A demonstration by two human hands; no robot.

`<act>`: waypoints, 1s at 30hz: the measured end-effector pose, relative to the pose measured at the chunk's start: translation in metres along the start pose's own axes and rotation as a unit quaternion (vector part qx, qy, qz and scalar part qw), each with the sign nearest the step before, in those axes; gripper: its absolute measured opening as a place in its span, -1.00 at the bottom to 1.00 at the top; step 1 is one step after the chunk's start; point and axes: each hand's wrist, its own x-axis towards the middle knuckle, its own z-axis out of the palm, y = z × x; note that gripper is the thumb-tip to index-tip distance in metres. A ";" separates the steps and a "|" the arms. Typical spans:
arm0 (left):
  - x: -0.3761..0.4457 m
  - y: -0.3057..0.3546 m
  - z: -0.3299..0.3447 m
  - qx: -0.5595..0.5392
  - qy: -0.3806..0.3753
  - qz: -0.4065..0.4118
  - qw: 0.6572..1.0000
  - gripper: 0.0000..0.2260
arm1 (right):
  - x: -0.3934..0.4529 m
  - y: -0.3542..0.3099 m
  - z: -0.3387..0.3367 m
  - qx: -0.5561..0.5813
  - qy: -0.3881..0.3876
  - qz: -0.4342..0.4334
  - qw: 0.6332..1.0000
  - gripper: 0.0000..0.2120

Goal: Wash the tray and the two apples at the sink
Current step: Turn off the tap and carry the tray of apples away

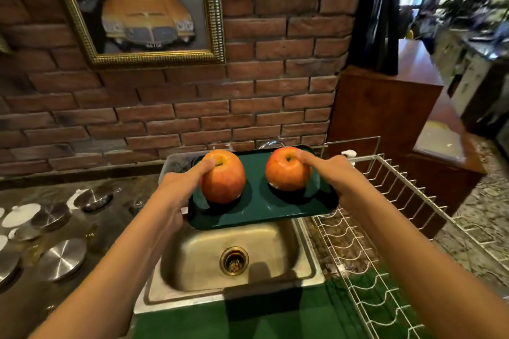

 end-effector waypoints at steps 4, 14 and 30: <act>-0.009 0.015 0.033 0.009 -0.005 0.004 1.000 -0.35 | 0.015 -0.008 -0.036 -0.003 -0.015 -0.005 1.000 -0.06; -0.046 0.015 0.181 -0.026 0.015 -0.014 0.999 -0.35 | 0.076 0.002 -0.171 -0.050 -0.047 -0.056 0.996 -0.13; -0.025 0.000 0.316 0.014 0.008 -0.020 1.000 -0.45 | 0.145 0.060 -0.278 -0.044 -0.028 -0.001 0.999 -0.05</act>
